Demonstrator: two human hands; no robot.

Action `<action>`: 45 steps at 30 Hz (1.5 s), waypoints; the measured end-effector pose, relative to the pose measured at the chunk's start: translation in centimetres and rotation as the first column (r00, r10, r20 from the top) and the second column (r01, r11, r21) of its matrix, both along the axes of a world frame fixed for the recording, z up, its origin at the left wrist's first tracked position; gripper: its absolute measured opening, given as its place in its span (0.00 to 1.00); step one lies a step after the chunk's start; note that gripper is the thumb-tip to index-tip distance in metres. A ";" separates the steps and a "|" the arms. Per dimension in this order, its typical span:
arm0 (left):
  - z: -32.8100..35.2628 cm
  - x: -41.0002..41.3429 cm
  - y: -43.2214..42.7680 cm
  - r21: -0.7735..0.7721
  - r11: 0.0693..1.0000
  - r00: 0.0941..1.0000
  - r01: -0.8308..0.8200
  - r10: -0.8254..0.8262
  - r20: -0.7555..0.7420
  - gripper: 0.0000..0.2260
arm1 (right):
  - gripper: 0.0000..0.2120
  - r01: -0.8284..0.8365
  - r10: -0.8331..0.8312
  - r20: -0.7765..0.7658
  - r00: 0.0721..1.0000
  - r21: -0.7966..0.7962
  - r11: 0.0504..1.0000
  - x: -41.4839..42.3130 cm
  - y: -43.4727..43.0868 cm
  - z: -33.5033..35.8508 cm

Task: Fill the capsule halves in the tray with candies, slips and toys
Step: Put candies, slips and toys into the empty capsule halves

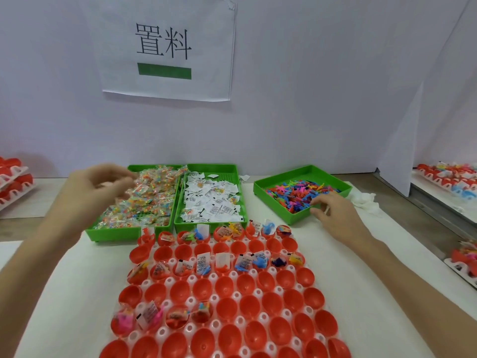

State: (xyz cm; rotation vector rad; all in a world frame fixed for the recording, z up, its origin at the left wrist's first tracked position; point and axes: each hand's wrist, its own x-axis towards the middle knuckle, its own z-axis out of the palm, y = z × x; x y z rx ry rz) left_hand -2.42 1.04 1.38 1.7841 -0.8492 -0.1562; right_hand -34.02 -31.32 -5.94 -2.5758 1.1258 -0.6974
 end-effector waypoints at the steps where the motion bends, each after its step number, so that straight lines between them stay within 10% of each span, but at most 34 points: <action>1: -0.8 0.9 0.3 0.124 0.992 0.995 -0.031 0.020 0.093 0.07 | 0.06 -0.010 0.010 -0.004 1.000 -0.020 1.000 0.3 -0.2 -0.1; 7: -3.0 4.9 2.6 0.493 0.868 0.985 0.065 -0.136 0.110 0.12 | 0.05 0.033 -0.033 0.055 0.998 -0.002 0.999 3.4 -0.4 -0.4; 12: -2.7 5.5 3.4 0.477 0.866 0.979 0.154 -0.200 0.047 0.17 | 0.08 0.126 -0.126 0.004 0.992 0.045 0.991 6.8 0.3 1.7; 19: -2.6 5.0 3.6 0.531 0.829 0.967 0.175 -0.246 0.066 0.12 | 0.13 -0.128 0.172 -0.094 0.981 0.355 0.926 14.1 5.2 2.5; 45: -1.8 5.0 3.6 0.651 0.758 0.983 0.023 -0.134 0.122 0.09 | 0.20 -0.052 0.082 -0.139 0.987 0.202 0.978 14.8 4.0 3.8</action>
